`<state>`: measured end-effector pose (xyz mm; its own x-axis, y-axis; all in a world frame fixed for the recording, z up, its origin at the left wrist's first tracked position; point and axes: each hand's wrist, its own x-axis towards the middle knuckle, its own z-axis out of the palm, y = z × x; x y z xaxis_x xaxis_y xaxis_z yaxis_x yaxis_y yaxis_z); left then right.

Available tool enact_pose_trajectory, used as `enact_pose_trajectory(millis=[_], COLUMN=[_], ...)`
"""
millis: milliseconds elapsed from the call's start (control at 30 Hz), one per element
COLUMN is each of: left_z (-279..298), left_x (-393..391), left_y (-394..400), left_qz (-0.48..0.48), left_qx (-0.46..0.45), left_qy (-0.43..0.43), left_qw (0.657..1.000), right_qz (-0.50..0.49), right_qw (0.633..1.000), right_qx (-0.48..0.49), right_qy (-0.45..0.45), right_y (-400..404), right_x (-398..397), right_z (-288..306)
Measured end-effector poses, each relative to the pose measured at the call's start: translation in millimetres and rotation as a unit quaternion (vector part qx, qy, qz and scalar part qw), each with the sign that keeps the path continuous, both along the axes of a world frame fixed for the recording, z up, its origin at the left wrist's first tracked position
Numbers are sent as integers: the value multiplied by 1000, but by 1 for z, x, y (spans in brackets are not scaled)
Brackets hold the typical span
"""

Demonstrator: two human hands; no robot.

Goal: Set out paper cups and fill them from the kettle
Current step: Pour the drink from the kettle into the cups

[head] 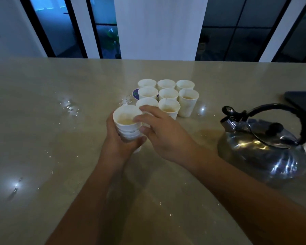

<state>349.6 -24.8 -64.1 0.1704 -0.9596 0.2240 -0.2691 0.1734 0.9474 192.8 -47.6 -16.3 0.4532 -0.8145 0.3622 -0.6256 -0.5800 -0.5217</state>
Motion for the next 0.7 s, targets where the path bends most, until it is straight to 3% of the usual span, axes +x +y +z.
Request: enact_pose_trajectory(millis=[233,400,533,700], left_z=[-3,-7,-7,-7], left_x=[-12,-18,-21,-20], left_y=[-9,-6,-5,-5], left_qz=[8,39,34,32], left_qx=[-7,-12,7,3], left_qy=[-31,-16,-33,-47], left_qw=[999,999,999,998], right_qz=[-27,-150,-270,-291], right_qw=[993,966,954,951], right_qx=[-103,-165,-128,-48], right_qy=[-47,-132,-38,92], right_y=[1,-2,-17,-29], right_x=[-22,-56,-92,-103], right_z=[12,41,32,0])
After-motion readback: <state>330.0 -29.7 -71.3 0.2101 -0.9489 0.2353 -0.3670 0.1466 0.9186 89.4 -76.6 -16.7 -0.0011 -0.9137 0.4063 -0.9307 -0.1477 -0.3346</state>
